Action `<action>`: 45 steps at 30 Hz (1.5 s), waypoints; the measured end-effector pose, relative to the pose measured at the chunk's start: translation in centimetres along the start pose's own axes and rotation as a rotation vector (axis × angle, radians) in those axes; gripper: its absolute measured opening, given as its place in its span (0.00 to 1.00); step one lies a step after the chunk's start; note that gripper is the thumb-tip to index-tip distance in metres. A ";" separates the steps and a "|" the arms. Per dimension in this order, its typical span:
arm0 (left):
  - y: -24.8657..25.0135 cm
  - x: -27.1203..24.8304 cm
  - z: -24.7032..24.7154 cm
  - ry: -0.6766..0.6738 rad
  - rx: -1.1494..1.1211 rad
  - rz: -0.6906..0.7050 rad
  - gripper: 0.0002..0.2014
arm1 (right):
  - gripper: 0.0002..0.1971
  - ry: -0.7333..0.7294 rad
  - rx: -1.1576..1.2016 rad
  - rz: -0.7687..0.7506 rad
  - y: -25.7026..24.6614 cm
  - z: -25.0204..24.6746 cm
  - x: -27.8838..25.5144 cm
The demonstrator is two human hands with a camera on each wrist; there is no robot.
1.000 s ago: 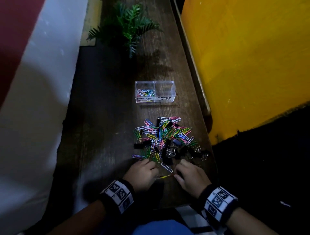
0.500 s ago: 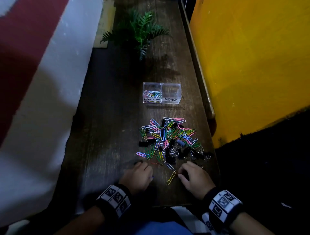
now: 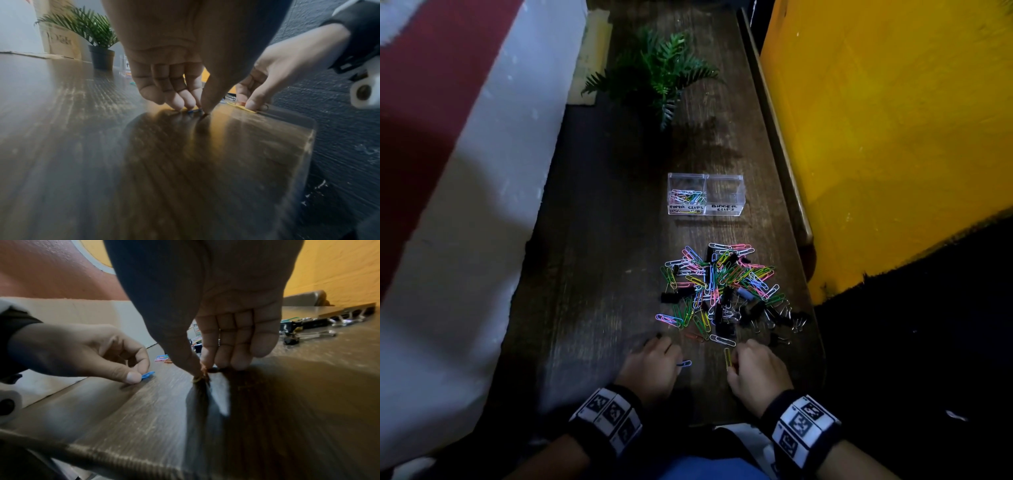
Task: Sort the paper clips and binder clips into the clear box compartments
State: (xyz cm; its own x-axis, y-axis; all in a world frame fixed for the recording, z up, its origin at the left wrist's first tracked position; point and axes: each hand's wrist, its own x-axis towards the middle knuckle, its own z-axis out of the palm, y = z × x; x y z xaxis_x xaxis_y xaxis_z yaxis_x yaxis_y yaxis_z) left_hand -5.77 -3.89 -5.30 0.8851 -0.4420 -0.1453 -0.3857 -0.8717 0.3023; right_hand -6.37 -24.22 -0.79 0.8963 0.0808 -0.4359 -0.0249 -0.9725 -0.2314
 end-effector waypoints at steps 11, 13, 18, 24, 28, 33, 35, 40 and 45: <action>-0.2 0.1 0.0 -0.018 -0.042 -0.079 0.10 | 0.08 -0.042 0.038 -0.104 0.3 -0.2 0.5; -0.2 0.1 -0.2 -0.031 -0.083 -0.108 0.10 | 0.05 -0.042 0.091 -0.106 0.4 -0.1 0.5; -0.3 0.8 -1.6 -0.127 -0.386 -0.180 0.09 | 0.07 -0.016 0.417 -0.078 0.9 -0.4 1.2; -0.6 4.0 -4.1 0.104 -0.519 -0.247 0.06 | 0.11 0.059 0.808 -0.038 0.5 -1.4 2.9; -1.8 7.9 -6.7 0.231 -0.568 -0.252 0.07 | 0.11 0.057 1.014 -0.082 -0.4 -3.5 3.8; -3.7 13.2 -10.2 0.270 -0.541 -0.282 0.07 | 0.09 0.123 1.276 -0.198 -1.0 -6.6 5.3; -4.4 15.5 -11.2 0.271 -0.534 -0.309 0.07 | 0.07 0.126 1.349 -0.215 -1.3 -8.0 5.9; -5.2 20.9 -13.0 0.153 -0.407 -0.357 0.09 | 0.08 0.014 1.451 -0.071 -2.2 -10.2 7.9; -4.8 24.1 -14.5 0.030 -0.224 -0.327 0.17 | 0.05 -0.052 1.296 0.103 -2.7 -11.8 10.7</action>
State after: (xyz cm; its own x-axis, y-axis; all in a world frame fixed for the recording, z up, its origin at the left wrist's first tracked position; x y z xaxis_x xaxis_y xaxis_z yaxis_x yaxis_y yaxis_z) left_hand 21.23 -7.28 3.39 0.9603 -0.1397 -0.2415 -0.0190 -0.8964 0.4429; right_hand 8.48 -23.34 5.41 0.8472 0.0559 -0.5284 -0.5254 -0.0594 -0.8488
